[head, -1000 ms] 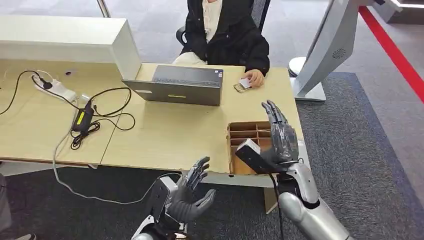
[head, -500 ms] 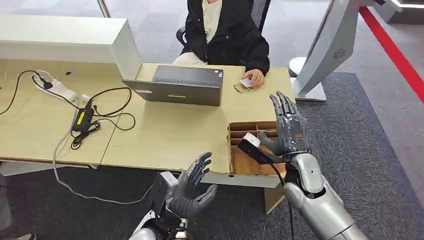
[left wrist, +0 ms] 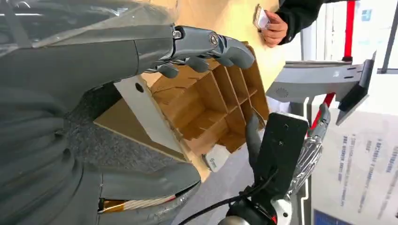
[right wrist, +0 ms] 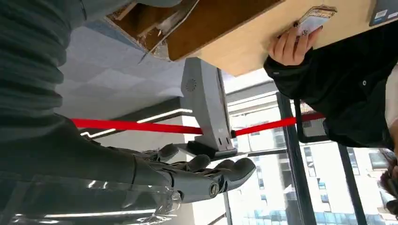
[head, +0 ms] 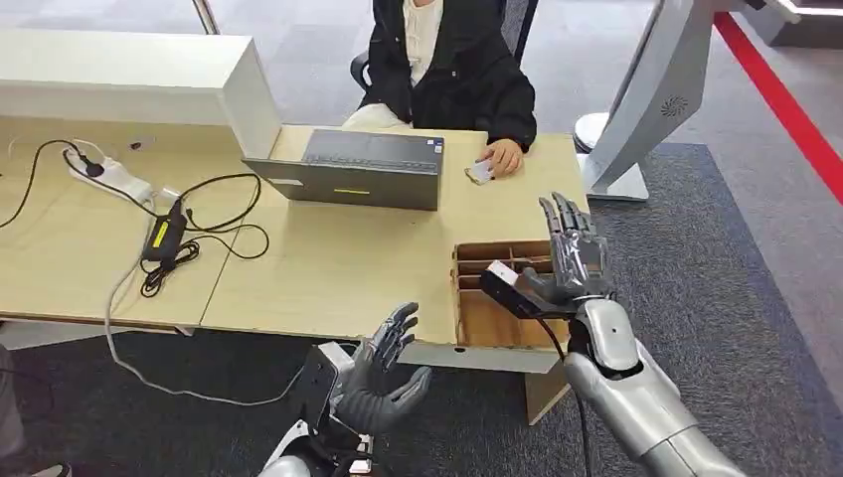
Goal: Pass the card to the sensor for recognition and then transmit it.
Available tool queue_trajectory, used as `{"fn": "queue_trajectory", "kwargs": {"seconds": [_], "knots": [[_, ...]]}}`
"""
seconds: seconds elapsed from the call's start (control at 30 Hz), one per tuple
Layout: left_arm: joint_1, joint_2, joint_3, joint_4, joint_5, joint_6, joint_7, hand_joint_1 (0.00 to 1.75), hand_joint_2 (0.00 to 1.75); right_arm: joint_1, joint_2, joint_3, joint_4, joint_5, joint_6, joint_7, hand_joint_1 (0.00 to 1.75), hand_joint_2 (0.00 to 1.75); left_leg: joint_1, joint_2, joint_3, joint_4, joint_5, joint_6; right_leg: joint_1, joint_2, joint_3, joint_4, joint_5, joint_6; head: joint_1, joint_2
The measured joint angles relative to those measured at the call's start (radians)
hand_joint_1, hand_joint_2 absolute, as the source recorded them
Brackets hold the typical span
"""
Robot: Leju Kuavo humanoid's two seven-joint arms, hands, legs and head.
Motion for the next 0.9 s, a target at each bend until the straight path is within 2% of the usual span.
{"fn": "queue_trajectory", "kwargs": {"seconds": [0.37,0.9], "knots": [[0.000,0.001,-0.006,0.000,0.000,0.021,0.008,0.00,1.75,-0.008,0.002,0.001,0.041,-0.044,-0.014,-0.007,0.00,1.75,0.000,0.000,0.000,0.000,0.000,0.000,0.000,0.000,0.000,0.000,0.000,0.000,0.000,0.000],[0.000,0.008,-0.006,-0.001,0.000,0.051,0.009,0.00,1.75,-0.031,0.011,0.010,0.084,-0.041,-0.032,-0.016,0.00,1.75,0.000,0.000,0.000,0.000,0.000,0.000,0.000,0.000,0.000,0.000,0.000,0.000,0.000,0.000]]}}
